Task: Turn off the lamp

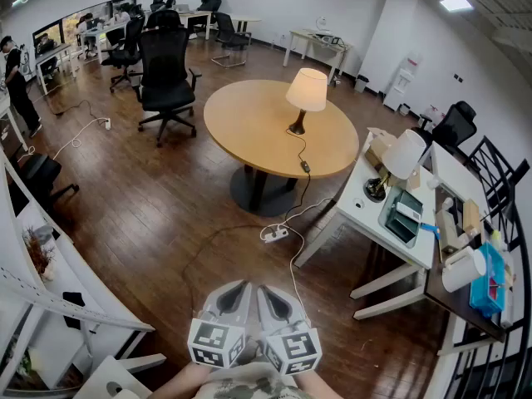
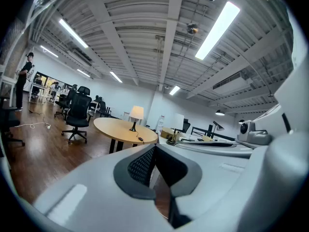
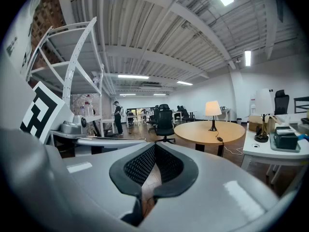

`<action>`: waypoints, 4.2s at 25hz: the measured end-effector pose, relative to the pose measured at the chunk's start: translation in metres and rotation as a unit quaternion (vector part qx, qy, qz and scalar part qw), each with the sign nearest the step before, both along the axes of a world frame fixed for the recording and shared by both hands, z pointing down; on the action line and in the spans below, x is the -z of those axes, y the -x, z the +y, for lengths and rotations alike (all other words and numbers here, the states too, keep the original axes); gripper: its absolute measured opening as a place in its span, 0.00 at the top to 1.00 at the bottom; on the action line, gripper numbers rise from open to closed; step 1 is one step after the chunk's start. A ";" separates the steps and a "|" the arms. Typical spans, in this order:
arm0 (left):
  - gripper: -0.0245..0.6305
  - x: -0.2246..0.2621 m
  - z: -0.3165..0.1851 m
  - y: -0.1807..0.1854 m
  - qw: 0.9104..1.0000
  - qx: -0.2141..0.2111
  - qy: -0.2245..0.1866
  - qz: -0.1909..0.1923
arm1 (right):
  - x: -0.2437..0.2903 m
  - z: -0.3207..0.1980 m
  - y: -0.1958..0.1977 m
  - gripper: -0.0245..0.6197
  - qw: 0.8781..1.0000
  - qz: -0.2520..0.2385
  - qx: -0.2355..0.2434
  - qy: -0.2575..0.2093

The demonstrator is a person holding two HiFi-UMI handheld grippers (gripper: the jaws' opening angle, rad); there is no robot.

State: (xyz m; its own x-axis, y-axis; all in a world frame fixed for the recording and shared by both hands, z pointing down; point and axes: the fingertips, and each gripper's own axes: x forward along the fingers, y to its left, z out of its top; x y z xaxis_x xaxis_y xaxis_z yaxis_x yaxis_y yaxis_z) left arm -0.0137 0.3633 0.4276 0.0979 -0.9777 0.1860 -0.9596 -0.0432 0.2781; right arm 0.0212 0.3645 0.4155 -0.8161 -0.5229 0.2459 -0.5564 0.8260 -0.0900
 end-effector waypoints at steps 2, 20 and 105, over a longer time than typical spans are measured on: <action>0.96 -0.002 -0.006 0.002 1.000 0.003 0.003 -0.003 | -0.002 -0.008 -0.001 0.96 1.000 -0.003 -0.002 0.002; 0.96 -0.006 -0.156 -0.011 0.999 -0.019 0.016 -0.032 | -0.015 -0.165 -0.023 0.96 0.999 -0.030 -0.042 0.015; 0.96 -0.160 -0.645 0.048 0.952 -0.273 0.139 -0.024 | -0.128 -0.613 0.037 0.96 0.958 0.017 -0.263 0.109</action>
